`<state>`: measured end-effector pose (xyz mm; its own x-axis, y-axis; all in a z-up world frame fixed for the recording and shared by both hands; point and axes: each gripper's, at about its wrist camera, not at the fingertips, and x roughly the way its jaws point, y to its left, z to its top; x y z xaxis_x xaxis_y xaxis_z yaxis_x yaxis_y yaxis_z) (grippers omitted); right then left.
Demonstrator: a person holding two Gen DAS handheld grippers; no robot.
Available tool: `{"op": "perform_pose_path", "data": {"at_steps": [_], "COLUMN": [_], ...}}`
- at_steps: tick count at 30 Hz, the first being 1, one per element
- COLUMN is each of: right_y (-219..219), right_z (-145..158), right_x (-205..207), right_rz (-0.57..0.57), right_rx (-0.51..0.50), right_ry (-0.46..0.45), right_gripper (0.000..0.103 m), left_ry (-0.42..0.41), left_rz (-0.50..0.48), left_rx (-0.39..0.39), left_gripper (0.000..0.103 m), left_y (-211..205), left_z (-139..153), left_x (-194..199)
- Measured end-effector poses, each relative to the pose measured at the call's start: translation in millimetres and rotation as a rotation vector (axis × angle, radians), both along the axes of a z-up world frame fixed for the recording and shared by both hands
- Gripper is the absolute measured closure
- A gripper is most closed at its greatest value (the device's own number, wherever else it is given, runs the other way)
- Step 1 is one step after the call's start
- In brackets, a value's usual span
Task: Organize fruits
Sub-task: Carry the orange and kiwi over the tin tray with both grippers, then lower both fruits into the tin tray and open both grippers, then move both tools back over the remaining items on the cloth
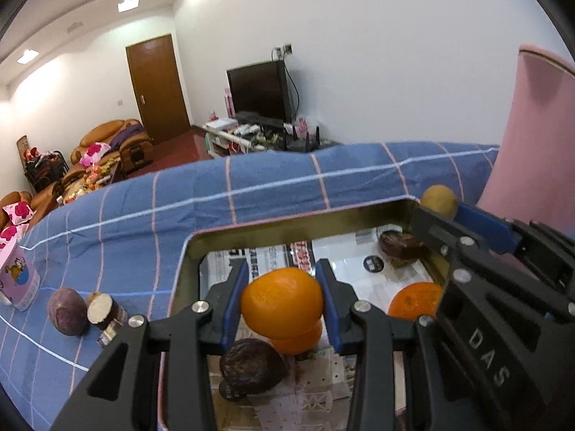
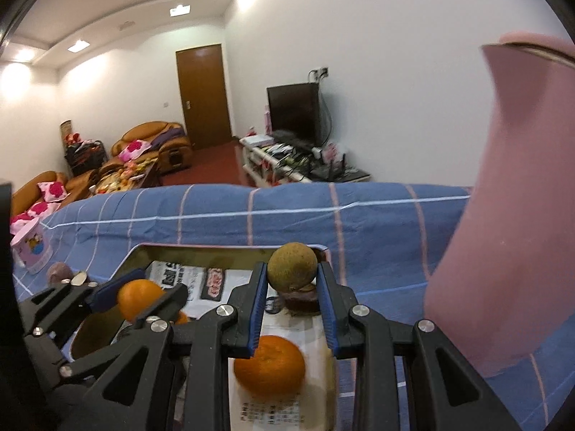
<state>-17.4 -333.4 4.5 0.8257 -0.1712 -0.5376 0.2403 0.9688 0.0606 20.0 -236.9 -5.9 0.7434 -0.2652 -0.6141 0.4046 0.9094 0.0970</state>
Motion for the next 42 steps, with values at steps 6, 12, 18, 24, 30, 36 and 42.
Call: {"op": "perform_pose_path", "data": {"at_steps": [6,12,18,24,30,36,42], "right_y": [-5,-2,-2,-6,-8,-3,-2], "right_z": [-11,-10,-8,4,9,16,18], "right_x": [6,8,5,-10,-16,-29,-35], "right_rz": [0.037,0.068,0.098,0.066,-0.01,-0.108,-0.141], "right_rx": [0.094,0.116,0.173,0.178,0.132,0.007,-0.031], "right_ry": [0.049,0.045,0.019,-0.081,-0.11,-0.202,-0.238], "right_gripper": [0.073,0.073,0.053,0.036,0.036,0.026,0.018], "left_ry": [0.008,0.015,-0.014,-0.091,-0.115,-0.161,-0.195], "left_rz": [-0.012,-0.01,0.03,0.035,0.02,0.063,0.108], "left_rx": [0.006,0.007,0.022,0.007,-0.037,-0.069,-0.021], "left_gripper": [0.063,0.061,0.017,0.0,0.0,0.0,0.0], "left_y": [-2,-2,-2,2,9,25,32], "left_z": [-1,-2,1,8,15,23,18], "left_x": [-1,-2,-1,-15,-19,-23,-23]}}
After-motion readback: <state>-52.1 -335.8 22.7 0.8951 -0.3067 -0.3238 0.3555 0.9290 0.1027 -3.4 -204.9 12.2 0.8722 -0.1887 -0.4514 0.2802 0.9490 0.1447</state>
